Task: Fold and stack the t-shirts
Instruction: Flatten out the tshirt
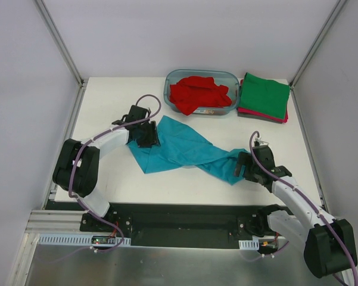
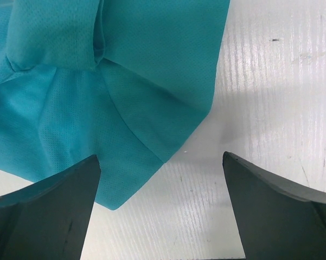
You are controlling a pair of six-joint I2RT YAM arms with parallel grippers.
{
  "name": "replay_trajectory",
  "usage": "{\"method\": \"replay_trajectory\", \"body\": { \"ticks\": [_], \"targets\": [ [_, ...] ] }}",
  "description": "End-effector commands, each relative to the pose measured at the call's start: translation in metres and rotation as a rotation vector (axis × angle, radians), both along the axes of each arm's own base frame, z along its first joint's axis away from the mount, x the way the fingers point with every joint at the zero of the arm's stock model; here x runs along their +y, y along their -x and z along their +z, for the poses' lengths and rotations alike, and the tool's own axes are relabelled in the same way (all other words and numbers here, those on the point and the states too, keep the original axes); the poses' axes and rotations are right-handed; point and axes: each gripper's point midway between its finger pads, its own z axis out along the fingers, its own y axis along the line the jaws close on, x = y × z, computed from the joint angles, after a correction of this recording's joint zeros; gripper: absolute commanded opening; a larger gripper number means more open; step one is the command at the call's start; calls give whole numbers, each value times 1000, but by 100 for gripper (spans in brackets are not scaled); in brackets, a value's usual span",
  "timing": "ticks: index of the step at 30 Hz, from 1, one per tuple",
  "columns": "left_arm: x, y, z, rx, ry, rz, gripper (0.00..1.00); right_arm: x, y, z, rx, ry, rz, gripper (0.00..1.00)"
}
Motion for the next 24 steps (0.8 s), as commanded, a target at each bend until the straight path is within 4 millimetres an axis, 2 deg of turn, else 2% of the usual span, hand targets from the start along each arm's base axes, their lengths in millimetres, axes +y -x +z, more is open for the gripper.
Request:
{"method": "replay_trajectory", "body": {
  "ticks": [1, 7, 11, 17, 19, 21, 24],
  "targets": [
    [-18, -12, 6, -49, 83, -98, 45, 2, -10, 11, -42, -10, 9, 97],
    [-15, -10, -4, -31, 65, -109, 44, 5, -10, 13, -50, -19, 23, 97],
    [-2, -7, -9, -34, 8, -86, 39, 6, -11, 16, -64, -25, 28, 97],
    [-5, -2, 5, -56, 38, -105, 15, 5, -11, 18, -69, -22, 25, 97],
    [-6, -1, 8, -53, 46, -93, 2, 5, -10, 18, -69, -22, 27, 97],
    [-7, 2, 14, -48, 58, -94, 1, 5, -10, 17, -66, -22, 27, 97],
    [-4, 12, 21, -46, 68, -85, 6, 4, -10, 17, -65, -20, 22, 97]
  ]
}}
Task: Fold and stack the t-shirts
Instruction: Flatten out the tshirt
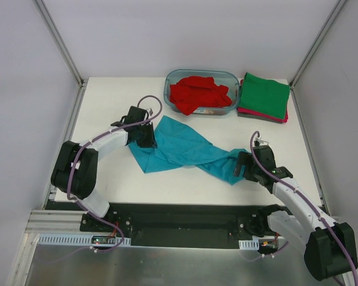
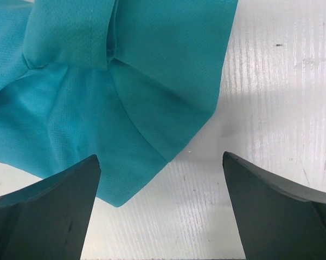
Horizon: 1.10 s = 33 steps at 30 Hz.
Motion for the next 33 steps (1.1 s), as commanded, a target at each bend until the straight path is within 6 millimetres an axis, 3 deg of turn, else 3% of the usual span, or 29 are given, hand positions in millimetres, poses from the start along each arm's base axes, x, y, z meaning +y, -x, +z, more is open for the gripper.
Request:
{"method": "replay_trajectory", "body": {
  "ticks": [1, 4, 14, 18, 23, 27, 29, 31, 33],
  "targets": [
    [3, 15, 23, -16, 32, 9, 6, 1, -9, 12, -40, -7, 2, 97],
    [13, 32, 22, 17, 18, 57, 0, 0, -8, 12, -39, -2, -5, 97],
    [29, 108, 35, 75, 91, 123, 0, -10, -4, 19, -44, 5, -98, 97],
    [41, 135, 28, 105, 94, 186, 0, -10, -4, 26, -65, -25, -140, 96],
    [54, 149, 15, 134, 50, 232, 0, -2, -21, 50, -158, -108, -186, 96],
    [54, 146, 14, 135, 42, 236, 0, 30, -48, 71, -228, -243, -100, 99],
    [54, 144, 15, 133, 40, 238, 9, 48, -57, 74, -209, -300, -38, 99],
    [54, 145, 13, 133, 41, 239, 28, 59, -64, 68, -157, -299, -6, 97],
    [54, 148, 9, 150, 41, 246, 35, 68, -72, 62, -121, -268, 21, 97]
  ]
}}
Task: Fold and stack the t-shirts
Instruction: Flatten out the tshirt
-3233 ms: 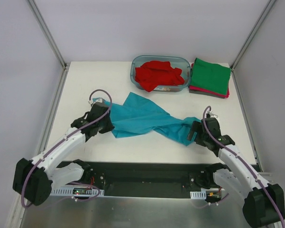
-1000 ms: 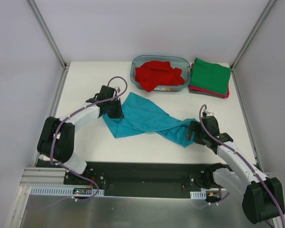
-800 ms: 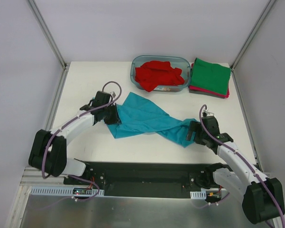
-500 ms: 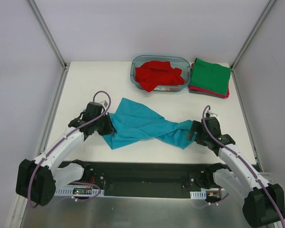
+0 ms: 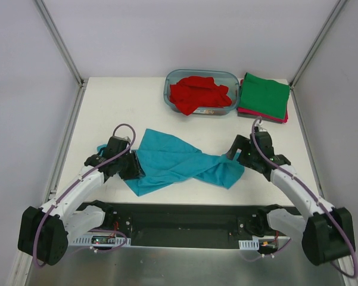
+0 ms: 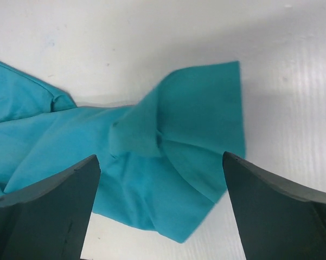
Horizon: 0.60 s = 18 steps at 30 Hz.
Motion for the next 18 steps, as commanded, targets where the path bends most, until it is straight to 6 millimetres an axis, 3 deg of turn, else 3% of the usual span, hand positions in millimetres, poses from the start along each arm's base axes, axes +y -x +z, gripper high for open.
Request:
{"method": "replay_trajectory", "body": {
  "ticks": [1, 7, 14, 15, 18],
  "targets": [
    [3, 5, -6, 30, -6, 27, 41, 36, -33, 16, -24, -46, 92, 96],
    [6, 24, -24, 82, 7, 58, 47, 54, -46, -9, 81, -3, 108, 94],
    [-3, 25, -25, 69, 70, 45, 48, 44, -49, -19, 90, 71, 65, 88],
    [-6, 25, -24, 69, 84, 38, 46, 43, -49, -20, 91, 77, 62, 85],
    [-15, 27, -22, 76, 137, 7, 29, 41, -51, -19, 88, 84, 49, 84]
  ]
}}
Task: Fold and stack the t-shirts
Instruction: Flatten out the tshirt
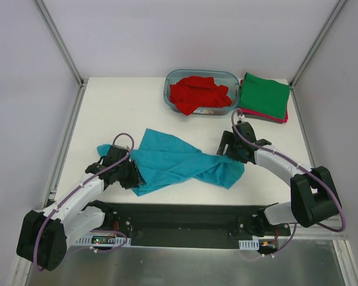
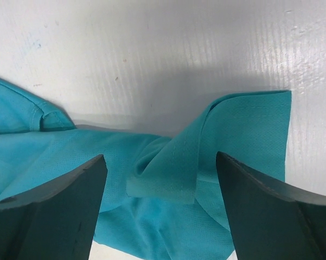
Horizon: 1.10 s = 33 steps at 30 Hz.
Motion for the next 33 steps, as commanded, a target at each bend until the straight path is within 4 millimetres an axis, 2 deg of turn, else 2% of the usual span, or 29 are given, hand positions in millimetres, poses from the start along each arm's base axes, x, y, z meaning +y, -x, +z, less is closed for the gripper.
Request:
{"method": "replay_trajectory", "body": {
  "ticks": [1, 3, 6, 8, 9, 14, 18, 20, 28, 32, 33],
  "targets": [
    [-17, 3, 6, 3, 104, -35, 22, 0, -15, 13, -49, 13, -38, 83],
    [-22, 5, 11, 1, 134, -56, 15, 0, -17, 16, -55, 11, -42, 84],
    [-26, 12, 14, 9, 177, -71, 12, -2, -18, 17, -55, 24, -46, 84],
    [-27, 14, 14, 8, 185, -68, 2, -1, -19, 18, -59, 21, -43, 84],
    [-26, 14, 14, 6, 184, -64, 0, 0, -19, 17, -57, 18, -36, 84],
    [-26, 10, 21, -24, 188, -56, 0, 4, -18, 18, -52, 19, -12, 83],
    [-20, 11, 19, -17, 149, -41, 0, 5, -17, 23, -64, 45, -8, 81],
    [-17, 10, 20, -22, 133, -33, 0, 0, -17, 24, -57, 84, -30, 79],
    [-14, 0, 42, -106, 119, -35, 0, -28, -5, -3, 38, 214, -186, 72],
    [-17, -1, 53, -133, 140, -44, 0, -25, -11, -7, 31, 212, -195, 57],
    [-18, -1, 56, -134, 147, -49, 0, -26, -13, -5, 22, 215, -200, 48]
  ]
}}
